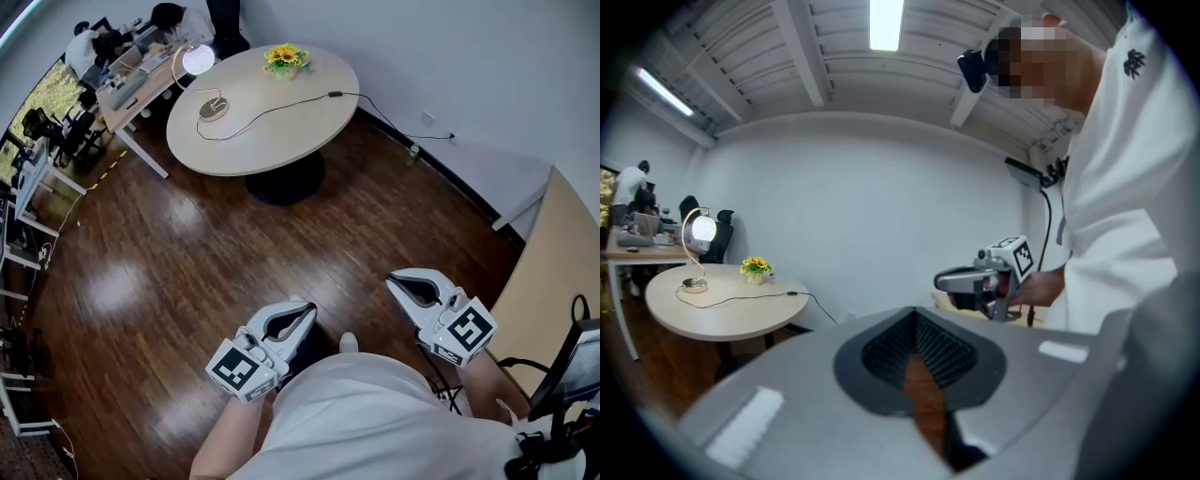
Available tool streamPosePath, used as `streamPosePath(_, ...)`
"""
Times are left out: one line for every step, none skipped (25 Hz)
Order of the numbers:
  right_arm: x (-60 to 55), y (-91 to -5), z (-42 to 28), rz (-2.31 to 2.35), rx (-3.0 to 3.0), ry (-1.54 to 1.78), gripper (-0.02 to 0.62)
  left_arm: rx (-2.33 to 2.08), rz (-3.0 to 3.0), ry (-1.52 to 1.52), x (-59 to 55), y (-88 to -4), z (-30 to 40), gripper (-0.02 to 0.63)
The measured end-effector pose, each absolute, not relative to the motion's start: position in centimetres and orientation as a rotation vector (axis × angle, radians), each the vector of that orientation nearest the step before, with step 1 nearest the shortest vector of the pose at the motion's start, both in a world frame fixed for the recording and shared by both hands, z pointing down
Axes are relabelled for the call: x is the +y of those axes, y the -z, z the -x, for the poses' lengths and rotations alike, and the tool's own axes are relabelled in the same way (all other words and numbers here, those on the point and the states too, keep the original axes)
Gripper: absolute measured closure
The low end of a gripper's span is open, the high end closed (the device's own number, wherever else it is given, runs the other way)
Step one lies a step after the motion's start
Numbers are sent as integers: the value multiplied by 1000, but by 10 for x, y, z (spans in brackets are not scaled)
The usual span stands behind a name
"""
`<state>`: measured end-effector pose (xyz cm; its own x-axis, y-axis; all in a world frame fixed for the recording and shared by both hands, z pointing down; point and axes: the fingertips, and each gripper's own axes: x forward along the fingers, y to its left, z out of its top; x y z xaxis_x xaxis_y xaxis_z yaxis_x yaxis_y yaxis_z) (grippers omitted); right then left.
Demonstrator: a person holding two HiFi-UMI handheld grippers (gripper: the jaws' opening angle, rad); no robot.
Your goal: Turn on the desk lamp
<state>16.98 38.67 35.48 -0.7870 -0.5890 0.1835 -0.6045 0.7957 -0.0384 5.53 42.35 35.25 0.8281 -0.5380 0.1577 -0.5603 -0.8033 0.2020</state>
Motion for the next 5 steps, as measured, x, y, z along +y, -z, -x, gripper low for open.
streamPosePath(386, -354, -169, -947, -2821, -145, 591, -844, -2769, -136, 423, -352, -55, 588)
streamPosePath(386, -354, -168, -948, -2821, -148, 591, -841, -2769, -139, 422, -352, -55, 588)
streamPosePath(384, -355, -168, -950, -2820, -151, 591, -836, -2770, -143, 421, -353, -55, 588)
streamPosePath(383, -355, -168, -951, -2818, -154, 591, -832, -2772, -148, 420, -355, -55, 588)
streamPosePath(382, -356, -168, -951, -2817, -156, 591, -826, -2775, -155, 419, -358, -55, 588)
